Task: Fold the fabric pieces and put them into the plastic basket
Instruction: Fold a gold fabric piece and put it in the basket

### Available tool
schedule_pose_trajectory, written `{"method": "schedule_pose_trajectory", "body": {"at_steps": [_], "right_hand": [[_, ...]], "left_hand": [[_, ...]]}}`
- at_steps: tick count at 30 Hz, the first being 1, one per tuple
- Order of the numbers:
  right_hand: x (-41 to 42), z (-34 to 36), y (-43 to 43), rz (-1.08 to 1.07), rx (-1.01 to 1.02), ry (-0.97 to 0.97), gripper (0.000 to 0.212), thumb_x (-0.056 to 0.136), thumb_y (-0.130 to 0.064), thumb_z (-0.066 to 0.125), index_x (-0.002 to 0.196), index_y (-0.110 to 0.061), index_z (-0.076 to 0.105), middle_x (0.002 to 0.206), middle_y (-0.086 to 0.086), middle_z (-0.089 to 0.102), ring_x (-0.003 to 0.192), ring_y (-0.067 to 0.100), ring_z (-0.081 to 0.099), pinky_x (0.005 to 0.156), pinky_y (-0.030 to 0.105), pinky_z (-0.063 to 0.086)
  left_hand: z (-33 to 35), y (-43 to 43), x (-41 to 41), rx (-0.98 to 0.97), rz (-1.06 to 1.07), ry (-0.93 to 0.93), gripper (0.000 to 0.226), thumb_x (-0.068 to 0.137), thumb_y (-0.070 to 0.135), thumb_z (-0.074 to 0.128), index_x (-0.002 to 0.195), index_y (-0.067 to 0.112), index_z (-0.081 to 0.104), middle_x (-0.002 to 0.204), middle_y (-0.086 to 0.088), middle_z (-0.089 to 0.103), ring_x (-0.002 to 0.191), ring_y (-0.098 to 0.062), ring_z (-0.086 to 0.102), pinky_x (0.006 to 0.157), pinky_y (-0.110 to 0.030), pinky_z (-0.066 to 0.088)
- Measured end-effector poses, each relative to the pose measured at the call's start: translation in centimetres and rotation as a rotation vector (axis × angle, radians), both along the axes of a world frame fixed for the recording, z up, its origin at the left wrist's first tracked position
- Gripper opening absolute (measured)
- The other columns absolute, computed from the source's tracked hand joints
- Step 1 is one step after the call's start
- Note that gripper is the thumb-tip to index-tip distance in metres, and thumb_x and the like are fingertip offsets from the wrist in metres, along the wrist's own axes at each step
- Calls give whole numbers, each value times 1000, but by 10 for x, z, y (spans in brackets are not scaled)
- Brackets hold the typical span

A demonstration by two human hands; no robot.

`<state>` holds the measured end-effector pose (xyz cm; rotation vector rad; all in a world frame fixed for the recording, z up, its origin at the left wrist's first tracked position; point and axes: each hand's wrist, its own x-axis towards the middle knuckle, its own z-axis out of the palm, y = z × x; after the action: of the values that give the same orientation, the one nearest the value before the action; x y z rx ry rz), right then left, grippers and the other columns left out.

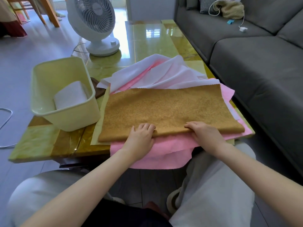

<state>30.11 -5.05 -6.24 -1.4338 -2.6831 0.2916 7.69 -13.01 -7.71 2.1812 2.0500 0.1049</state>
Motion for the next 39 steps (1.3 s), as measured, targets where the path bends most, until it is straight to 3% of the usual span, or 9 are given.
{"method": "schedule_pose_trajectory", "body": {"at_steps": [3,6,8,11,15,19,23,27,39], "right_hand": [[10,7,5,-66,27,-72,35,94,-9,40,122,-21,57,122,1,62,112,22,57,85,31,43],[19,14,4,-46,83,-172,25,94,-15,42,109,-23,59,104,3,68,94,25,62,69,31,40],[22,22,4,11,74,-243,17,93,-23,45,102,-24,59,98,2,67,91,26,62,64,30,37],[27,37,11,58,-120,-300,16,92,-31,49,78,-25,53,81,-5,59,86,22,59,64,30,36],[26,46,30,49,-270,-297,28,91,-34,53,71,-15,51,77,1,59,75,19,55,63,33,39],[11,54,53,-26,-139,-176,24,93,-33,53,77,-15,53,78,0,57,82,23,55,66,34,38],[-9,51,77,-118,34,-81,20,94,-32,51,103,-17,61,102,5,63,98,29,57,76,36,42],[-20,33,93,-197,45,-96,22,95,-27,48,112,-16,57,114,10,62,105,32,56,78,34,39],[-19,11,111,-243,45,-148,25,97,-29,46,107,-11,60,114,10,61,106,31,56,83,37,43]], "left_hand": [[6,2,-8,87,-18,82,33,93,5,43,124,16,45,121,1,55,112,-18,53,96,-33,41],[23,2,-12,93,-35,51,21,93,6,40,103,15,56,96,-1,65,91,-21,61,86,-31,42],[39,1,-13,-75,-41,-64,18,92,12,42,85,13,58,82,-3,63,80,-25,59,72,-35,44],[56,3,-16,-338,-32,-193,22,88,19,50,67,14,56,73,-3,60,73,-24,57,66,-38,47],[71,17,-23,-516,-36,-224,19,91,23,54,82,10,65,80,0,60,75,-17,54,71,-33,43],[75,45,-34,-329,22,-179,18,91,19,55,84,5,65,81,-4,57,78,-21,51,68,-27,35],[70,68,-41,-112,117,-101,20,92,19,52,98,11,69,98,-4,65,92,-26,58,75,-30,47],[55,79,-43,-93,163,-71,24,92,18,49,111,13,63,113,-8,62,103,-28,57,81,-33,46],[26,98,-53,-12,167,-52,18,94,25,49,103,16,62,110,-4,60,106,-25,54,88,-35,40]]}}
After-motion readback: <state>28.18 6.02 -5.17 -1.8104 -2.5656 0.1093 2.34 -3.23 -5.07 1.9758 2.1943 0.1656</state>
